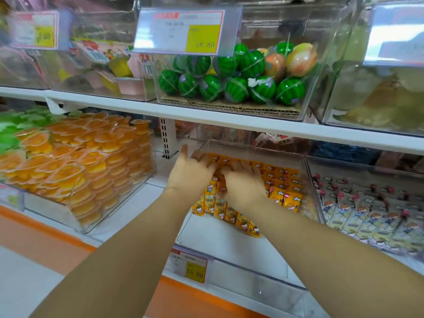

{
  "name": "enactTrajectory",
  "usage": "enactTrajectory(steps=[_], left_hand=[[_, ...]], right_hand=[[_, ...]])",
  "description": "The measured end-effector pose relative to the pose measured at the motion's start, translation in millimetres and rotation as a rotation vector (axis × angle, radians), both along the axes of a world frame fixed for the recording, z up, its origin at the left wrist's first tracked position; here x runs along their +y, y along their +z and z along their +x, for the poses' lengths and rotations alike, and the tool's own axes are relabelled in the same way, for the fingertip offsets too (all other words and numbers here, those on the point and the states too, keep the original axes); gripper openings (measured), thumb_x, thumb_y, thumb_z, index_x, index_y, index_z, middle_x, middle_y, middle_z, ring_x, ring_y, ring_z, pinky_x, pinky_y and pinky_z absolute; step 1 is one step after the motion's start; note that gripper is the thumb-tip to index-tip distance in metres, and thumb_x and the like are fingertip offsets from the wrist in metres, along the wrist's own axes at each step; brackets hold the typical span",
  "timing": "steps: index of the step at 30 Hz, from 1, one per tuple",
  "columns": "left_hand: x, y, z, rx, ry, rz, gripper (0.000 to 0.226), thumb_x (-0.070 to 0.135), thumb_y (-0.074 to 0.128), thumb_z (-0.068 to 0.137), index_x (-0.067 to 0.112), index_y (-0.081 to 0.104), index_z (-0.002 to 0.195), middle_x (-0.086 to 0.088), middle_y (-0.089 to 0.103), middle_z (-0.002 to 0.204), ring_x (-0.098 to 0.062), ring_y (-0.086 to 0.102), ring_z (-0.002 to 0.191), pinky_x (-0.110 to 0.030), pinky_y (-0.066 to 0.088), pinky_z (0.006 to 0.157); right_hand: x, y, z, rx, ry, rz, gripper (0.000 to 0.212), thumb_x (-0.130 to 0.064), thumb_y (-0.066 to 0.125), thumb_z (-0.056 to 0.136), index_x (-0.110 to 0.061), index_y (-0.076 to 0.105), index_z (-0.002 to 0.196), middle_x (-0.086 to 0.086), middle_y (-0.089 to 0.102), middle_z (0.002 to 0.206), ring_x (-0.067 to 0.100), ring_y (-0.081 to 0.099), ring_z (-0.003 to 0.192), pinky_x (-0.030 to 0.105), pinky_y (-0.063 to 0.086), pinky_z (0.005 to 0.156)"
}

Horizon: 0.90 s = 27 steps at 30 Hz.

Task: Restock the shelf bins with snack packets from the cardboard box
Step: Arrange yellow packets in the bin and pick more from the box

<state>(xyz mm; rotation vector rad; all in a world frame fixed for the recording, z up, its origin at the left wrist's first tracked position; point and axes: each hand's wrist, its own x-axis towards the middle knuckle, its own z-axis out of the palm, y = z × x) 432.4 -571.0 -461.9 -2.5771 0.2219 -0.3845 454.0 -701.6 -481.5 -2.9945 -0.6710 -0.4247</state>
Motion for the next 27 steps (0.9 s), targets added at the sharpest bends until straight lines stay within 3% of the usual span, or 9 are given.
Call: enactTrajectory(steps=[4, 11, 15, 18, 22, 25, 27], left_hand=[[-4.1, 7.2, -22.2, -0.038, 0.014, -0.095, 0.049, 0.027, 0.054, 0.092, 0.019, 0.035, 0.136, -0.008, 0.041, 0.136, -0.030, 0.040, 0.125, -0.050, 0.022, 0.108], [-45.3, 25.4, -102.4, -0.062, -0.050, -0.560, 0.043, 0.044, 0.054, 0.091, 0.029, 0.046, 0.130, 0.004, 0.051, 0.128, -0.021, 0.048, 0.120, -0.037, 0.032, 0.102], [-83.9, 18.7, -162.8, -0.094, -0.189, -0.781, 0.032, 0.038, 0.060, 0.089, 0.025, 0.059, 0.117, 0.003, 0.061, 0.113, -0.021, 0.058, 0.106, -0.038, 0.045, 0.086], [-113.7, -4.1, -205.5, -0.082, -0.257, -0.918, 0.022, 0.028, 0.064, 0.086, 0.022, 0.064, 0.107, 0.005, 0.065, 0.103, -0.018, 0.061, 0.098, -0.038, 0.048, 0.081], [-149.5, -53.7, -248.7, 0.066, -0.225, -1.052, 0.019, 0.026, 0.063, 0.086, 0.025, 0.064, 0.106, 0.010, 0.066, 0.101, -0.011, 0.062, 0.094, -0.034, 0.050, 0.080], [-169.5, -91.8, -265.5, 0.318, -0.161, -1.006, 0.019, 0.030, 0.060, 0.090, 0.028, 0.060, 0.109, 0.011, 0.064, 0.107, -0.009, 0.060, 0.095, -0.032, 0.049, 0.079], [-181.6, -114.7, -271.6, 0.516, -0.125, -0.936, 0.022, 0.032, 0.056, 0.093, 0.029, 0.056, 0.115, 0.011, 0.061, 0.111, -0.011, 0.057, 0.097, -0.031, 0.047, 0.082]], right_hand=[[-12.3, 19.2, -21.0, -0.017, 0.052, 0.027, 0.044, -0.037, 0.064, 0.085, -0.026, 0.052, 0.126, 0.003, 0.049, 0.130, 0.026, 0.039, 0.125, 0.040, 0.032, 0.101], [-69.3, 57.0, -97.6, 0.015, 0.150, 0.158, 0.028, -0.036, 0.057, 0.086, -0.028, 0.059, 0.113, -0.002, 0.064, 0.112, 0.024, 0.052, 0.109, 0.038, 0.038, 0.092], [-117.2, 51.2, -165.0, 0.057, 0.237, 0.331, 0.015, -0.028, 0.060, 0.087, -0.021, 0.066, 0.099, -0.005, 0.067, 0.090, 0.021, 0.062, 0.090, 0.039, 0.049, 0.080], [-157.4, 28.4, -215.6, 0.113, 0.208, 0.383, 0.014, -0.025, 0.059, 0.089, -0.022, 0.064, 0.101, -0.013, 0.057, 0.081, 0.018, 0.061, 0.081, 0.039, 0.051, 0.072], [-212.2, -19.7, -270.8, 0.224, 0.092, 0.382, 0.018, -0.024, 0.060, 0.088, -0.025, 0.063, 0.105, -0.016, 0.056, 0.081, 0.015, 0.060, 0.082, 0.036, 0.050, 0.073], [-249.8, -59.8, -303.7, 0.353, -0.009, 0.363, 0.017, -0.027, 0.057, 0.091, -0.023, 0.060, 0.107, -0.014, 0.059, 0.086, 0.016, 0.060, 0.086, 0.039, 0.050, 0.074], [-271.2, -86.9, -317.6, 0.473, -0.086, 0.310, 0.019, -0.030, 0.054, 0.094, -0.025, 0.057, 0.112, -0.007, 0.063, 0.101, 0.017, 0.059, 0.091, 0.038, 0.050, 0.078]])
